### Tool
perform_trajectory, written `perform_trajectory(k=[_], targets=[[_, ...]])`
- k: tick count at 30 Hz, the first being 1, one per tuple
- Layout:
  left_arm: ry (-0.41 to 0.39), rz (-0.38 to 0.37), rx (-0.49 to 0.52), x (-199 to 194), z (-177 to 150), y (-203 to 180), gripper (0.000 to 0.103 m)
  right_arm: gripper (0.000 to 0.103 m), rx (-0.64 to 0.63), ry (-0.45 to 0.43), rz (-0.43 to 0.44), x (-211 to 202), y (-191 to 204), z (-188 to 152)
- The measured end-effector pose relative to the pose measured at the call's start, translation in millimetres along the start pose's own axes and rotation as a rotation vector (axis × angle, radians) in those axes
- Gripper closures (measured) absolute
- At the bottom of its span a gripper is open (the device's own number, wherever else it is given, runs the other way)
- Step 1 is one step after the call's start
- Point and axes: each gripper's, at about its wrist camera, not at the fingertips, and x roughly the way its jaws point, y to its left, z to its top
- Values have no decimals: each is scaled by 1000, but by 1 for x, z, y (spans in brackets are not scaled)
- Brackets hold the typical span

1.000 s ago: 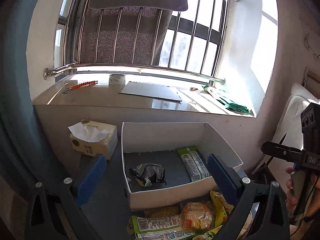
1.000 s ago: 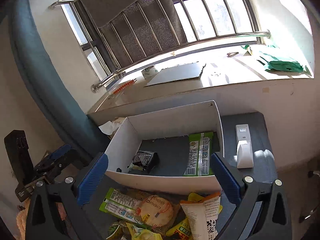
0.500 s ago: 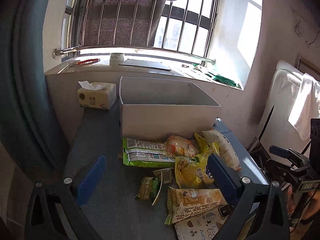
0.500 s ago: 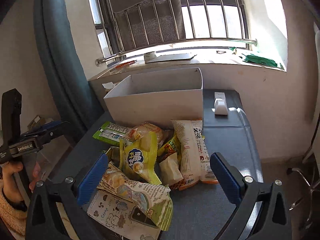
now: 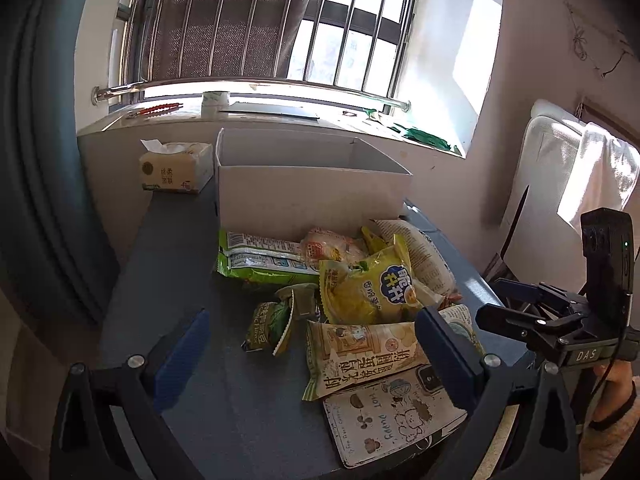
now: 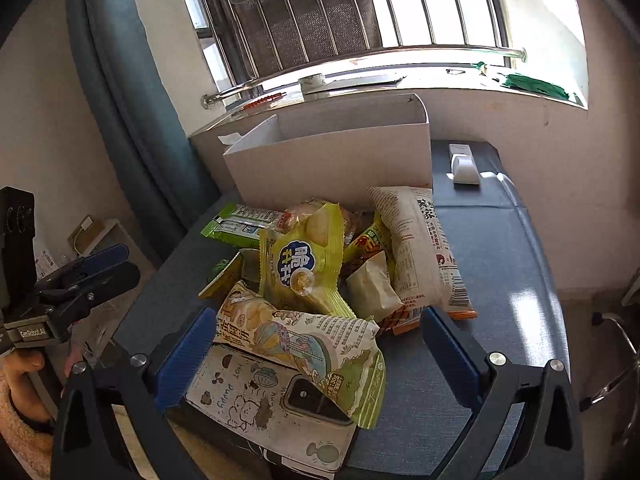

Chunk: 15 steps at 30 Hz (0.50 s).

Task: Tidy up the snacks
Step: 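Move both tools back over the snack pile, then grasp the yellow chip bag with the right tool while the left tool grasps a green garlic-flavour packet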

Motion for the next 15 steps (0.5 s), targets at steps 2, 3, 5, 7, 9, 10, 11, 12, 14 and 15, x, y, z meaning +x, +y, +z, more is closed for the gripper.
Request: perform_trajectory(k=[2, 3, 5, 7, 9, 10, 11, 12, 14, 15], targets=[[3, -3, -10, 1, 0, 4, 0, 0, -20, 33, 25, 13, 3, 7], [4, -2, -15, 1, -1, 6, 0, 0, -34, 45, 36, 20, 6, 10], [7, -2, -22, 1, -2, 9, 0, 0, -58, 75, 38, 36, 10, 18], [12, 4, -26, 1, -3, 13, 0, 0, -79, 109, 57, 53, 13, 26], [18, 9, -29, 2, -4, 16, 0, 0, -79, 149, 73, 68, 13, 34], [18, 12, -32, 2, -5, 18, 0, 0, -68, 171, 88, 76, 11, 38], [20, 14, -37, 3, -6, 21, 0, 0, -51, 189, 105, 82, 10, 42], [26, 15, -42, 4, -7, 24, 0, 0, -26, 213, 119, 88, 8, 45], [34, 17, -65, 6, -8, 30, 0, 0, 20, 276, 120, 102, 4, 48], [36, 11, -78, 7, -8, 32, 0, 0, 36, 303, 112, 108, 3, 48]])
